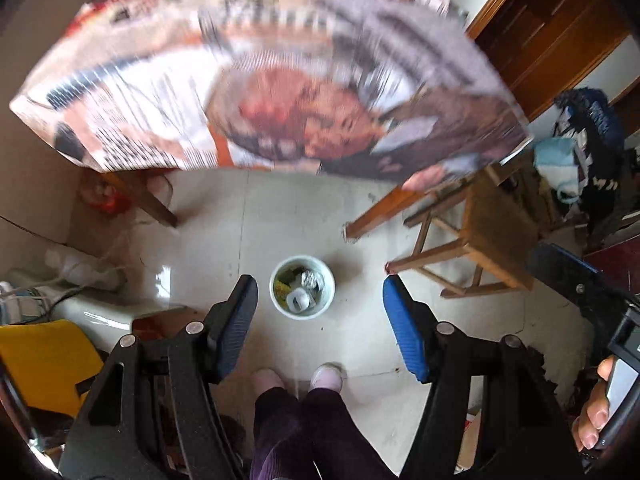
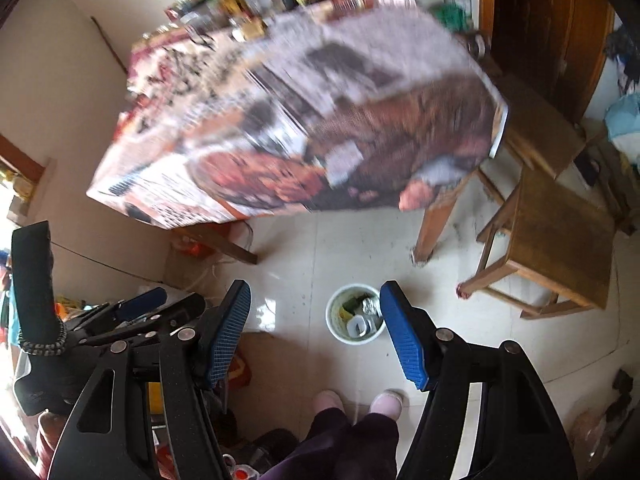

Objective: Collect trash
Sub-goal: 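Raise both open tools back toward the table, then grasp the tan cardboard box with the right tool while the left tool grasps the small white bottle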

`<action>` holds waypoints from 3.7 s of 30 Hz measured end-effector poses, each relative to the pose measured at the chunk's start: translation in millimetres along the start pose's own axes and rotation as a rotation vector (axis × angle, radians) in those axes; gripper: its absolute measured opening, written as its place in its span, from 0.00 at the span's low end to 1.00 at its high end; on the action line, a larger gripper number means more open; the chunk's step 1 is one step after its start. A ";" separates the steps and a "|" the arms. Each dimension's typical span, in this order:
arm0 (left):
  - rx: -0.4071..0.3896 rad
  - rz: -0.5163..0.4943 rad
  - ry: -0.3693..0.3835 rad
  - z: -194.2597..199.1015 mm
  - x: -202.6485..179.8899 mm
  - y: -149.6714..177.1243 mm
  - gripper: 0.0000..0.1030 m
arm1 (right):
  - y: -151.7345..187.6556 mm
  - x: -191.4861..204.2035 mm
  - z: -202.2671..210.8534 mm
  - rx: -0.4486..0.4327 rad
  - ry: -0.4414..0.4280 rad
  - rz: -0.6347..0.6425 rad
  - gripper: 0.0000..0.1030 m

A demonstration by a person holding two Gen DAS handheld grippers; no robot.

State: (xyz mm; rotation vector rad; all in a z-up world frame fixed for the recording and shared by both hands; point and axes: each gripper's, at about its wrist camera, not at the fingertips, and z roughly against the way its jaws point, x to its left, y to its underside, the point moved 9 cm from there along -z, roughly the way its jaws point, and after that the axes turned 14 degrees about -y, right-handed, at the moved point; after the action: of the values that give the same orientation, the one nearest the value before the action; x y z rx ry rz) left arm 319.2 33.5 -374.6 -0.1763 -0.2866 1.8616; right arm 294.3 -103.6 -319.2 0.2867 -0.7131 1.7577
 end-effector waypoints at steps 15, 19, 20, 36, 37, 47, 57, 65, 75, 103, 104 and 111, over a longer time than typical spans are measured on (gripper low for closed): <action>-0.381 -0.012 0.029 211.5 40.6 -38.4 0.69 | -27.3 118.5 130.9 -0.254 -0.022 0.137 0.62; -0.461 -0.006 0.046 249.9 55.1 -41.0 0.71 | -34.4 139.8 155.1 -0.333 -0.012 0.172 0.62; -0.479 -0.006 0.052 258.5 58.9 -42.1 0.71 | -35.6 143.0 158.8 -0.348 -0.010 0.177 0.62; -0.609 0.042 0.038 285.1 76.3 -104.5 0.94 | -106.4 132.8 188.4 -0.576 0.065 0.211 0.95; -0.608 0.046 0.031 280.8 74.4 -113.5 0.94 | -112.6 130.6 187.1 -0.574 0.058 0.215 0.95; -0.596 0.105 -0.028 246.5 38.8 -207.2 0.94 | -200.7 101.6 160.9 -0.498 -0.001 0.280 0.95; -0.567 0.164 -0.092 208.3 -1.4 -289.5 0.94 | -278.8 66.4 124.9 -0.403 -0.060 0.364 0.95; -0.488 0.137 -0.142 161.9 1.8 -334.3 0.94 | -317.4 57.9 84.1 -0.346 -0.074 0.342 0.95; -0.394 0.100 -0.106 93.3 61.6 -420.3 0.94 | -374.3 74.6 -15.0 -0.254 -0.052 0.212 0.95; -0.046 0.186 -0.079 -112.1 148.5 -476.4 0.94 | -384.3 50.9 -288.3 0.157 -0.028 0.111 0.34; -0.046 0.190 -0.076 -113.5 146.0 -477.5 0.94 | -384.6 50.1 -284.7 0.141 -0.020 0.120 0.34; -0.019 0.176 -0.044 -138.1 107.5 -492.0 0.94 | -382.9 24.0 -244.1 0.060 0.032 0.123 0.33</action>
State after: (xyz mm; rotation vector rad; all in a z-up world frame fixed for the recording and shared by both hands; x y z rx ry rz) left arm 773.3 291.1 -364.5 -0.1787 -0.3277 2.0395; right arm 685.8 120.6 -376.9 0.2593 -0.6678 1.8987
